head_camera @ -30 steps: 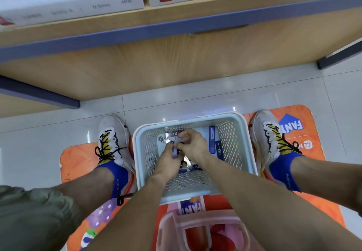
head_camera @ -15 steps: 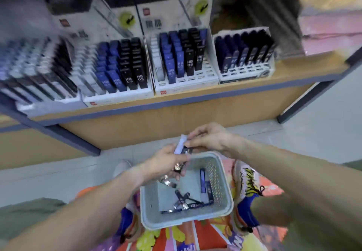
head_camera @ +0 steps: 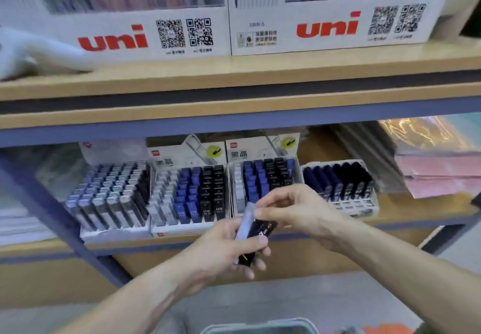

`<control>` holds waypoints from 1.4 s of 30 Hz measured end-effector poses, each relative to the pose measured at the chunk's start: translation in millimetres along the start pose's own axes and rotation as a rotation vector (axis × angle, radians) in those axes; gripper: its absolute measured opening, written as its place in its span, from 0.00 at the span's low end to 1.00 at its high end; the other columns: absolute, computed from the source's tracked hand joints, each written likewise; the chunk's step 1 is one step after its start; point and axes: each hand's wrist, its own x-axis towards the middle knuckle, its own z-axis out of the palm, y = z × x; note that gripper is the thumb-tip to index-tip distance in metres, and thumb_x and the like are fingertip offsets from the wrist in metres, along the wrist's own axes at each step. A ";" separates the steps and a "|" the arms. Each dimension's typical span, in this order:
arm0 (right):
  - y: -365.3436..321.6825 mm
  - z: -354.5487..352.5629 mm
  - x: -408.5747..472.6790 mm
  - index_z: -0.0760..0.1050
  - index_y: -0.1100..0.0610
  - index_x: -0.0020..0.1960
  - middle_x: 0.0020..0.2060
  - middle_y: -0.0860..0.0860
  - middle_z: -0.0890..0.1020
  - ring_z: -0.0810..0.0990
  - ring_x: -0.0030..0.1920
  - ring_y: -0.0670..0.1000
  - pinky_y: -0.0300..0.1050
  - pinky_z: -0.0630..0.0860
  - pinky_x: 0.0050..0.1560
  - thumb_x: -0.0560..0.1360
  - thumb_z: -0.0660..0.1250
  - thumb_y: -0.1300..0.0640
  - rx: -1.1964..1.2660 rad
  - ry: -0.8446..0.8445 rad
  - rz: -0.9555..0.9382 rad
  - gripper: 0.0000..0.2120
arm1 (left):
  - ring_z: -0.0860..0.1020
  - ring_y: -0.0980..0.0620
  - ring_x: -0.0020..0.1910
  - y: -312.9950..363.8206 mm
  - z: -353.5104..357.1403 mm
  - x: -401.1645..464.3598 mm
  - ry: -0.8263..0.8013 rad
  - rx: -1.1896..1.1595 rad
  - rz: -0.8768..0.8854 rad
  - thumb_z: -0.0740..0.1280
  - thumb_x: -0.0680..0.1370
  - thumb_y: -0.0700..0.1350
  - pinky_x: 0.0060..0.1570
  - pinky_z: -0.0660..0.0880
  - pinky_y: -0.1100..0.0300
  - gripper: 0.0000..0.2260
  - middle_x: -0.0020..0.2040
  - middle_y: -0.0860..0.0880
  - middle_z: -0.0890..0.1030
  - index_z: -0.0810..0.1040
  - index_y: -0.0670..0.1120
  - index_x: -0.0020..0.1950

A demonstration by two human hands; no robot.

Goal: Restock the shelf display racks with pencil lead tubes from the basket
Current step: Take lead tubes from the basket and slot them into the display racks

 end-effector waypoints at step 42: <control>0.7 -17.3 39.3 0.85 0.57 0.55 0.48 0.54 0.87 0.86 0.48 0.54 0.43 0.82 0.51 0.73 0.77 0.62 0.106 -0.017 -0.227 0.11 | 0.58 0.54 0.26 3.8 -29.4 30.7 0.255 -0.069 0.116 0.74 0.76 0.46 0.28 0.53 0.59 0.10 0.27 0.54 0.64 0.85 0.46 0.56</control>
